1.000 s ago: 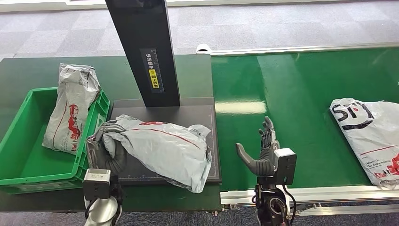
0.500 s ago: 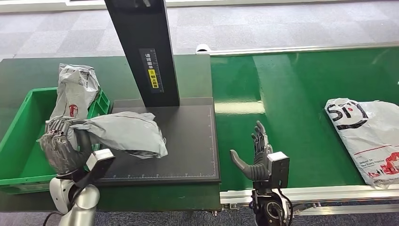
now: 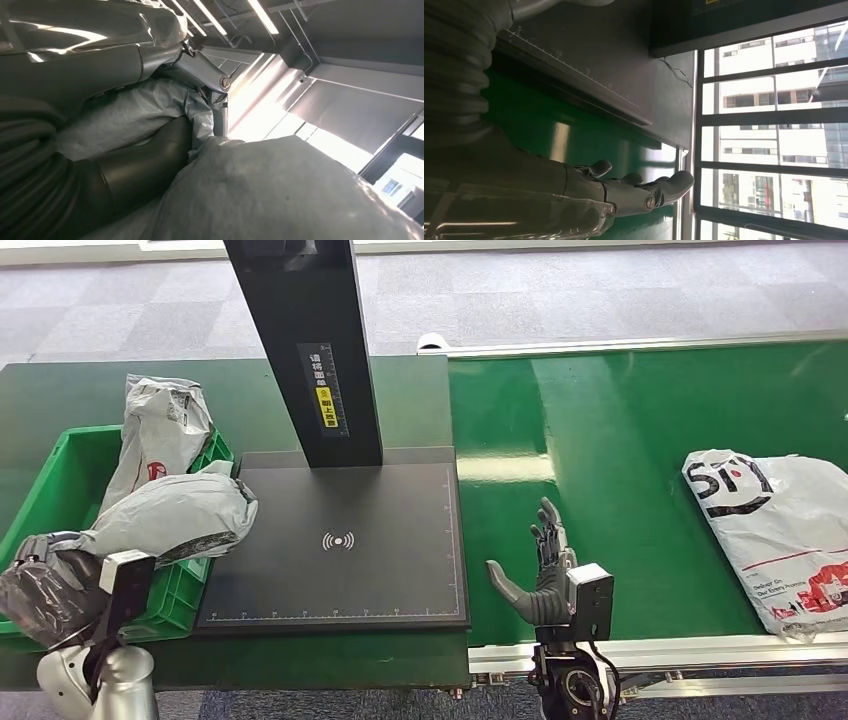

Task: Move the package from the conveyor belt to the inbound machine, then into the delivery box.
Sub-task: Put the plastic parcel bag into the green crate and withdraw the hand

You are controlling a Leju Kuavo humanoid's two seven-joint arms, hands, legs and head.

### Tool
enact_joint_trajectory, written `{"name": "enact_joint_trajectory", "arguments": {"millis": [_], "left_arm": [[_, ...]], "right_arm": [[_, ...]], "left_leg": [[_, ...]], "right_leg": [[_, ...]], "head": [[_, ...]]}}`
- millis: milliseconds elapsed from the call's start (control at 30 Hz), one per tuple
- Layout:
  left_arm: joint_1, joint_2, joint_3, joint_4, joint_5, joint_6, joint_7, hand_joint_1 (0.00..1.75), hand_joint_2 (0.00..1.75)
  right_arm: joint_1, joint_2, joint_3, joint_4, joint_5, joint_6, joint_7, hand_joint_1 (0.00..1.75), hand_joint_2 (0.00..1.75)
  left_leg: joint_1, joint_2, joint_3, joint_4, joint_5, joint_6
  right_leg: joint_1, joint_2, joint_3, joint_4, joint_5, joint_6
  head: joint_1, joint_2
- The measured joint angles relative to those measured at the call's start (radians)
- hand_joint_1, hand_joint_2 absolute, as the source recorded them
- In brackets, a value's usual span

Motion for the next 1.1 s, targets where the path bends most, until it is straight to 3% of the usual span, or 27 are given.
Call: {"name": "enact_joint_trajectory", "arguments": {"millis": [233,300,367,433,600,733,900,1100], "left_arm": [[-0.007,0.006,0.085,0.021,0.248,0.0,-0.056,1.42,1.75],[-0.007,0.019,0.083,0.04,0.271,0.0,-0.04,0.93,1.75],[-0.006,0.037,0.066,0.067,0.266,0.0,-0.003,0.25,1.75],[-0.004,0.055,0.036,0.095,0.256,-0.001,0.044,0.01,1.75],[0.015,0.104,-0.078,0.15,0.277,-0.073,0.157,0.0,1.75],[0.039,0.131,-0.157,0.15,0.337,-0.147,0.173,0.0,1.75],[0.069,0.136,-0.209,0.115,0.437,-0.138,0.115,0.0,1.75],[0.107,0.119,-0.236,0.019,0.592,-0.089,-0.011,0.0,1.75]], "right_arm": [[-0.002,0.0,0.006,0.001,-0.002,0.0,0.0,0.0,1.75],[-0.004,0.0,0.01,0.003,-0.002,0.0,0.0,0.0,1.75],[-0.007,0.0,0.011,0.005,-0.004,0.0,0.0,0.0,1.75],[-0.01,-0.001,0.012,0.008,-0.004,0.0,0.0,0.0,1.75],[-0.017,-0.002,0.013,0.012,-0.004,0.0,0.0,0.0,1.75],[-0.017,-0.005,0.012,0.012,-0.004,0.0,0.0,0.0,1.75],[-0.017,-0.006,0.012,0.012,-0.004,0.0,0.0,0.0,1.75],[-0.013,-0.009,0.012,0.012,-0.004,0.001,-0.002,0.0,1.75]], "left_leg": [[0.0,0.0,0.001,0.0,0.0,0.0],[0.0,0.0,0.0,0.0,0.0,0.0],[0.0,0.0,0.0,0.0,0.0,0.0],[0.0,0.0,0.001,0.0,0.0,0.0],[0.0,0.0,0.001,0.0,0.0,0.0],[0.0,-0.003,0.001,0.0,0.0,0.0],[0.0,-0.004,0.001,0.0,0.001,0.0],[0.0,-0.004,0.001,0.0,0.001,0.0]], "right_leg": [[0.0,0.002,0.0,0.0,0.0,0.0],[0.0,0.001,0.0,0.0,0.0,0.0],[0.0,0.002,0.0,0.0,0.0,0.0],[0.0,0.001,0.0,0.0,0.0,0.0],[0.0,0.001,0.001,0.0,0.0,0.0],[0.0,-0.002,0.001,0.0,0.0,0.0],[0.0,-0.004,0.002,0.0,0.0,0.0],[0.0,-0.003,0.001,0.0,0.0,0.0]], "head": [[0.0,0.0],[0.0,0.0],[0.0,0.0],[0.0,0.0],[0.0,0.0],[0.0,0.0],[0.0,0.0],[0.0,0.0]]}}
